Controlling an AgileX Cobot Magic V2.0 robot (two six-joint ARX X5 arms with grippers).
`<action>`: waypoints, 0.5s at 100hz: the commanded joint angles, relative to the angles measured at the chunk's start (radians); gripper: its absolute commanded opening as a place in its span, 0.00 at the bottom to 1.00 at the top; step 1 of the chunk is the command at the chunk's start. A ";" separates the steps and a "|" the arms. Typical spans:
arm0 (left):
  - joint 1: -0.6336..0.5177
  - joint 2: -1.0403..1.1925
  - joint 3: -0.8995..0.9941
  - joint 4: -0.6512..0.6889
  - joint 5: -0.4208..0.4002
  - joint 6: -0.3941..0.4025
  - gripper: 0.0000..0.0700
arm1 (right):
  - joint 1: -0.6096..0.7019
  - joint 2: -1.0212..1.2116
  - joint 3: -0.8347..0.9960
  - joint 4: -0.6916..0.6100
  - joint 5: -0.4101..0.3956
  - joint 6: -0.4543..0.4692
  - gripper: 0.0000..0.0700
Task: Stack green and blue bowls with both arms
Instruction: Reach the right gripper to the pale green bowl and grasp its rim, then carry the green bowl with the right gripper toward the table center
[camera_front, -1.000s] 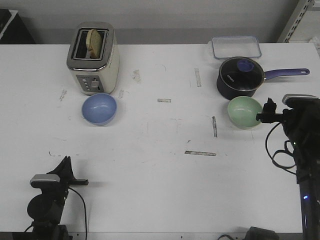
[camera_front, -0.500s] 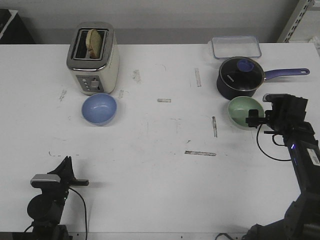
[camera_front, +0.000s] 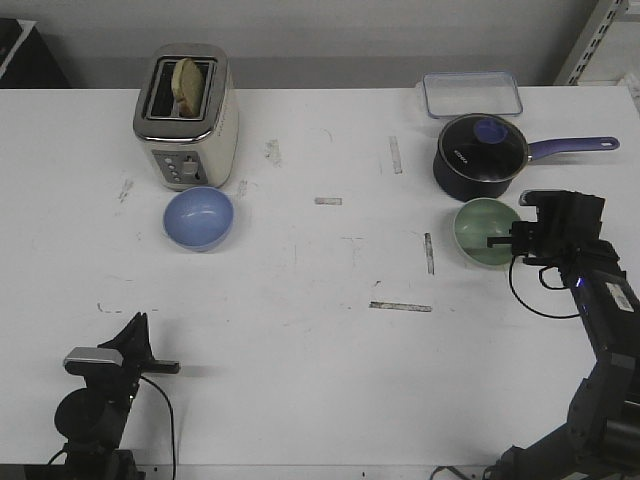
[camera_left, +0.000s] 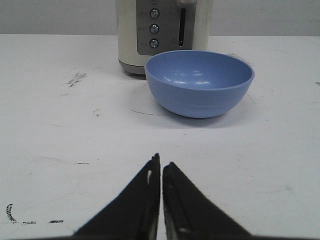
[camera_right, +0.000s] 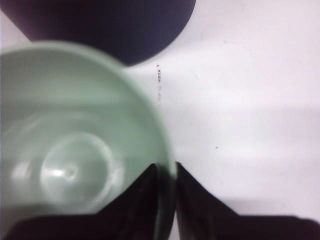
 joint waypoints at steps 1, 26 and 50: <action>0.000 0.000 -0.021 0.011 0.003 -0.005 0.00 | -0.001 0.014 0.014 0.008 0.024 -0.005 0.00; 0.000 0.000 -0.021 0.010 0.003 -0.005 0.00 | 0.002 -0.039 0.048 -0.008 0.016 0.015 0.00; 0.000 0.000 -0.021 0.011 0.003 -0.005 0.00 | 0.090 -0.166 0.183 -0.185 -0.041 0.033 0.00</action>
